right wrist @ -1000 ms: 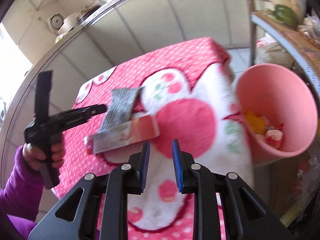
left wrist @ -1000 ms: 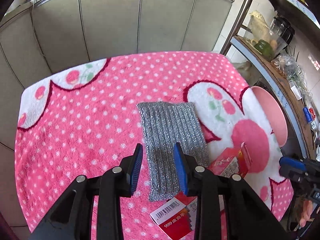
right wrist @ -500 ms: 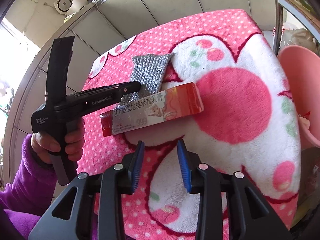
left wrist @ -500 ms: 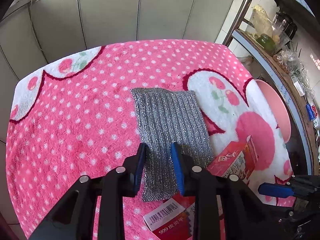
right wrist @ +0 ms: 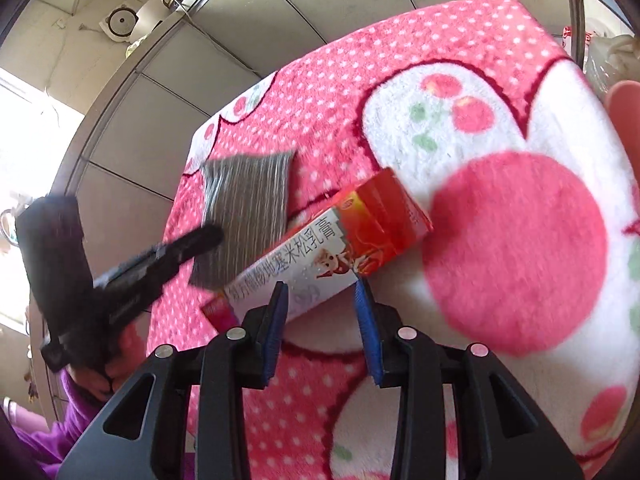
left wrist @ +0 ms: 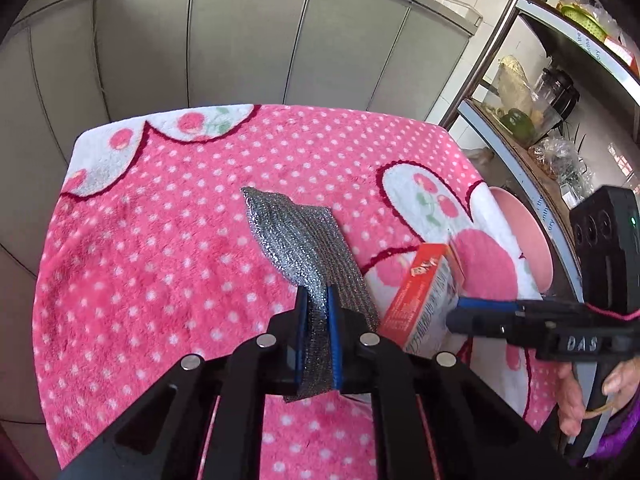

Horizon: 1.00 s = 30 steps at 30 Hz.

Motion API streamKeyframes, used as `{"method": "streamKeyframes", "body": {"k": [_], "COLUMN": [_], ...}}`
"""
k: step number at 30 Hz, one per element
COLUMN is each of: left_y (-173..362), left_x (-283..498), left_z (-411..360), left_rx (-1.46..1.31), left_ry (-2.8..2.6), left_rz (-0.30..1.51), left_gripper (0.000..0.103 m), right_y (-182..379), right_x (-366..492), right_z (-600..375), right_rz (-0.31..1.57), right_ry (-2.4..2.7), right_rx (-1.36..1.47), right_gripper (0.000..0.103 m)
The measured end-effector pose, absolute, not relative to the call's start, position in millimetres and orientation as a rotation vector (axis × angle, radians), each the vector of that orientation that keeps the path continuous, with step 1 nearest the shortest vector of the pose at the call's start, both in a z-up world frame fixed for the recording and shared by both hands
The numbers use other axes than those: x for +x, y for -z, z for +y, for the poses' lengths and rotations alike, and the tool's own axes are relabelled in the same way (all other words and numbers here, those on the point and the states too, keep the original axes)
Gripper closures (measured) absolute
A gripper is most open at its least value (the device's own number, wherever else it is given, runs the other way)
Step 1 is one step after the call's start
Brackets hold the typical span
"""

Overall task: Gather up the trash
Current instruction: 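Grasp the grey scrubber pad with the left tool while the right tool grasps the red toothpaste box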

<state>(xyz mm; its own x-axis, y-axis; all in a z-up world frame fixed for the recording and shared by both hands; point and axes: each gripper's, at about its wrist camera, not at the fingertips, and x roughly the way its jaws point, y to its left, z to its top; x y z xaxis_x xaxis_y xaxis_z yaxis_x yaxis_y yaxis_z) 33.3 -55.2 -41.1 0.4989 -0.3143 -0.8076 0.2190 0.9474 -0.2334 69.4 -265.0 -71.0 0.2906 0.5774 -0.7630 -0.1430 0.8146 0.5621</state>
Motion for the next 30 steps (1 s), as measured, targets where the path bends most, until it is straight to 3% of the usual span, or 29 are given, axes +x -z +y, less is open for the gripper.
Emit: {"method": "streamKeyframes", "body": {"k": [14, 16, 22, 30], "left_y": [34.0, 33.8, 37.9, 31.4], "left_x": [-1.7, -1.9, -4.0, -15.3], "left_z": [-37.1, -32.4, -29.2, -26.3], "left_rx": [-0.143, -0.152, -0.166, -0.143], "left_ry": [0.321, 0.316, 0.311, 0.282], "left_rz": [0.959, 0.958, 0.969, 0.949], "left_gripper": [0.094, 0.094, 0.094, 0.094], "right_y": [56.5, 56.1, 67.3, 68.1], "right_x": [83.2, 75.7, 59.7, 37.8], "right_z": [-220.3, -218.7, -199.4, -180.4], "right_rz": [1.192, 1.202, 1.261, 1.169], "right_ry": [-0.498, -0.487, -0.45, -0.41], "right_rx": [0.296, 0.277, 0.199, -0.008], "right_gripper": [0.065, 0.053, 0.048, 0.048]}}
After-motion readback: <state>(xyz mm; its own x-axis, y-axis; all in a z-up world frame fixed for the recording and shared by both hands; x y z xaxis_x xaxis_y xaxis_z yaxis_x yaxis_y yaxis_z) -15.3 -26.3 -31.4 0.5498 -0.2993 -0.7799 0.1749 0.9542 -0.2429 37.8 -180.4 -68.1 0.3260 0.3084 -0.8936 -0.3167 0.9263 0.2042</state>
